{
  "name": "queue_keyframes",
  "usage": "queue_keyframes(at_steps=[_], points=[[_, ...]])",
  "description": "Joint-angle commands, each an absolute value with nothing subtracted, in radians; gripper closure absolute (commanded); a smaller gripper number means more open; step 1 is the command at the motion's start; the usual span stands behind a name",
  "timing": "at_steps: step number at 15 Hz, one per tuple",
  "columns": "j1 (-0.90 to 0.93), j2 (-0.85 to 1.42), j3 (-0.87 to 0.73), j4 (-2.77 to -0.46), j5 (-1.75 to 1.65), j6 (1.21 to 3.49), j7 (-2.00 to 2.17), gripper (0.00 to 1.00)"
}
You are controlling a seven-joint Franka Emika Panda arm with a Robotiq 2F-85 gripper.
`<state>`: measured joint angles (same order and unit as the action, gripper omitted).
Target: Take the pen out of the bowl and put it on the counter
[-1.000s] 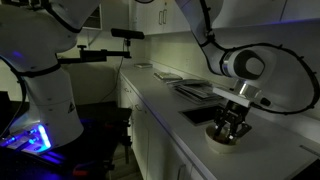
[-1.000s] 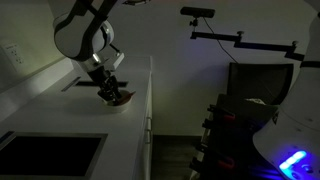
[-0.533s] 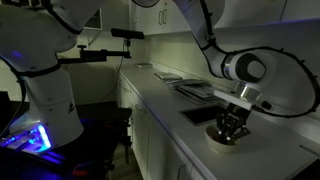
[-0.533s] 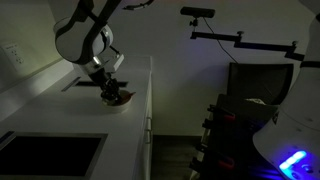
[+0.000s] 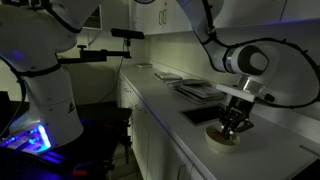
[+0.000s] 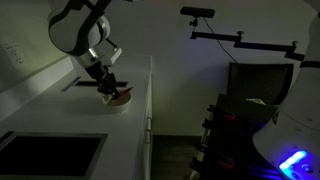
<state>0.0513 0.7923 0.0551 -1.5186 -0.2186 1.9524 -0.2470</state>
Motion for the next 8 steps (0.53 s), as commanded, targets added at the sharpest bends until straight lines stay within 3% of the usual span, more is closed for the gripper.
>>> queue_keyframes(at_steps=[1,8], points=[[0.062,0.711,0.048,-1.569,-0.22,1.898,-0.215,0.96],[0.08,0.595,0.108,-1.71,-0.146,2.041,-0.17,0.96]])
